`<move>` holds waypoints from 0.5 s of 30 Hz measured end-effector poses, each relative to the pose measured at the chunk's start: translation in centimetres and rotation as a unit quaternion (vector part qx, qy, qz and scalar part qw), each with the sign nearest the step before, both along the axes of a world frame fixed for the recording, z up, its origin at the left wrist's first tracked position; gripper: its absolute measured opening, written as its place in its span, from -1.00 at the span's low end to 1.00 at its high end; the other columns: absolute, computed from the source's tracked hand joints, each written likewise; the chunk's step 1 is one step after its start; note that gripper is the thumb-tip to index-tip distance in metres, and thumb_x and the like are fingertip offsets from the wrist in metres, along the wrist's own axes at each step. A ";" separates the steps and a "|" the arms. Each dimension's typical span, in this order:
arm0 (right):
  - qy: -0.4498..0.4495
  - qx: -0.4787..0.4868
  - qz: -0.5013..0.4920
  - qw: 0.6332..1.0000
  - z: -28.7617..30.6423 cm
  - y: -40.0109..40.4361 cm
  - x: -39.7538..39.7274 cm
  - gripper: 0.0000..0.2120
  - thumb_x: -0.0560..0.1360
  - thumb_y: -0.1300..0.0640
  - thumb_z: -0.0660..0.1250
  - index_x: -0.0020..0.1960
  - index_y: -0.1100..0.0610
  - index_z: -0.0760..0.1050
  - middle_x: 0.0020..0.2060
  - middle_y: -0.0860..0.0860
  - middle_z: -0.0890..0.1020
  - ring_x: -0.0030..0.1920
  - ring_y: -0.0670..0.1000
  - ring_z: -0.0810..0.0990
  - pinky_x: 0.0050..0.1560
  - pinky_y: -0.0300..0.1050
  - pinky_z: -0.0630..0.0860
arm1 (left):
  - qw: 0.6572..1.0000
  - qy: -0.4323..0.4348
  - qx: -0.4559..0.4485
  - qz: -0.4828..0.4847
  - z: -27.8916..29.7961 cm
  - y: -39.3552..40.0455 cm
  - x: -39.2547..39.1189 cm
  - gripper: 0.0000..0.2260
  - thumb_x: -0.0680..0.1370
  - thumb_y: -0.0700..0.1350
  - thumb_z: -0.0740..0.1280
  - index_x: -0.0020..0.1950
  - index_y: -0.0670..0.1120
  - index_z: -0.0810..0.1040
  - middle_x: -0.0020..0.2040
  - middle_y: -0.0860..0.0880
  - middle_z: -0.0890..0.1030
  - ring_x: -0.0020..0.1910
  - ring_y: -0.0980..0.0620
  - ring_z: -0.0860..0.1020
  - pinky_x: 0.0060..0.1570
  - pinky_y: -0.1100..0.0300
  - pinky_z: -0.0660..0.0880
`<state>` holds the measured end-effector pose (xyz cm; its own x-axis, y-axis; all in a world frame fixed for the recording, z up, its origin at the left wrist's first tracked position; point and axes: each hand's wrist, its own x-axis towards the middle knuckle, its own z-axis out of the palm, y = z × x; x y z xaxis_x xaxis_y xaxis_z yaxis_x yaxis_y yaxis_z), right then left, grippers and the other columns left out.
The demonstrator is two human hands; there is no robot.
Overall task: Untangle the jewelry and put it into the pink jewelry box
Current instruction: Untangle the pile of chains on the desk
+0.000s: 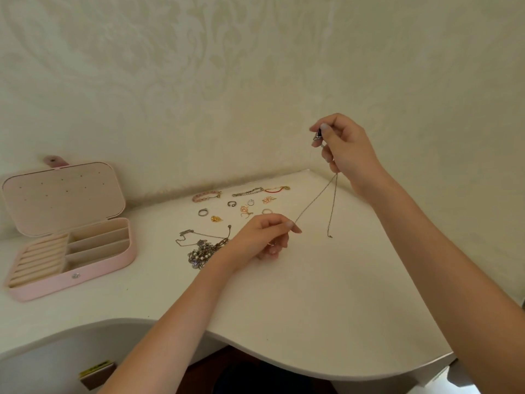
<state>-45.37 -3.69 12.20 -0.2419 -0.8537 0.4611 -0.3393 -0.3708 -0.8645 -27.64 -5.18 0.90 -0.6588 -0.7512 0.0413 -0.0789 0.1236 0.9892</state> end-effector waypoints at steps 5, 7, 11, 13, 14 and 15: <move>0.093 0.023 -0.001 0.995 -1.0 -0.1 -0.5 -0.78 0.60 0.30 0.07 -0.10 0.17 0.45 -0.30 0.01 0.53 -0.48 -0.27 0.43 -0.40 -0.36 0.29 | 0.997 0.067 0.018 0.027 -0.1 -0.9 0.9 -0.81 0.59 -0.18 0.23 -0.13 -0.16 0.60 -0.40 0.04 0.43 -0.50 0.14 0.24 -0.55 0.32 0.13; 0.139 0.071 0.022 0.987 -2.0 0.0 -0.2 -0.74 0.55 0.33 0.07 -0.17 0.10 0.46 -0.37 0.00 0.54 -0.45 -0.24 0.43 -0.34 -0.28 0.31 | 0.993 0.100 0.029 0.047 0.1 -1.0 1.0 -0.81 0.60 -0.18 0.21 -0.11 -0.16 0.59 -0.39 0.05 0.44 -0.50 0.15 0.23 -0.55 0.32 0.09; 0.252 0.179 0.072 0.948 -4.5 0.7 1.5 -0.70 0.53 0.28 0.11 -0.08 0.07 0.60 -0.45 -0.23 0.54 -0.40 -0.25 0.45 -0.28 -0.37 0.35 | 0.989 0.121 0.034 0.078 0.2 -1.1 0.9 -0.80 0.61 -0.15 0.19 -0.11 -0.12 0.59 -0.35 0.03 0.43 -0.50 0.15 0.23 -0.54 0.32 0.08; 0.271 0.215 0.111 0.932 -5.6 0.9 2.0 -0.71 0.56 0.20 0.13 -0.06 0.09 0.64 -0.47 -0.24 0.51 -0.42 -0.23 0.41 -0.32 -0.38 0.30 | 0.987 0.124 0.033 0.092 0.2 -1.2 0.9 -0.80 0.61 -0.14 0.20 -0.11 -0.11 0.59 -0.34 0.04 0.43 -0.50 0.15 0.24 -0.54 0.32 0.09; 0.278 0.235 0.133 0.922 -5.9 1.1 2.2 -0.72 0.58 0.14 0.16 -0.07 0.07 0.65 -0.47 -0.20 0.48 -0.43 -0.21 0.39 -0.32 -0.36 0.30 | 0.987 0.125 0.032 0.100 0.1 -1.2 0.9 -0.80 0.61 -0.14 0.20 -0.11 -0.11 0.59 -0.35 0.04 0.44 -0.50 0.15 0.25 -0.54 0.31 0.09; 0.287 0.253 0.157 0.911 -6.2 1.2 2.2 -0.73 0.58 0.06 0.18 -0.08 0.05 0.66 -0.47 -0.18 0.45 -0.43 -0.19 0.38 -0.32 -0.36 0.30 | 0.986 0.124 0.032 0.109 0.1 -1.3 0.9 -0.81 0.61 -0.13 0.21 -0.10 -0.12 0.59 -0.35 0.04 0.44 -0.49 0.15 0.27 -0.55 0.31 0.11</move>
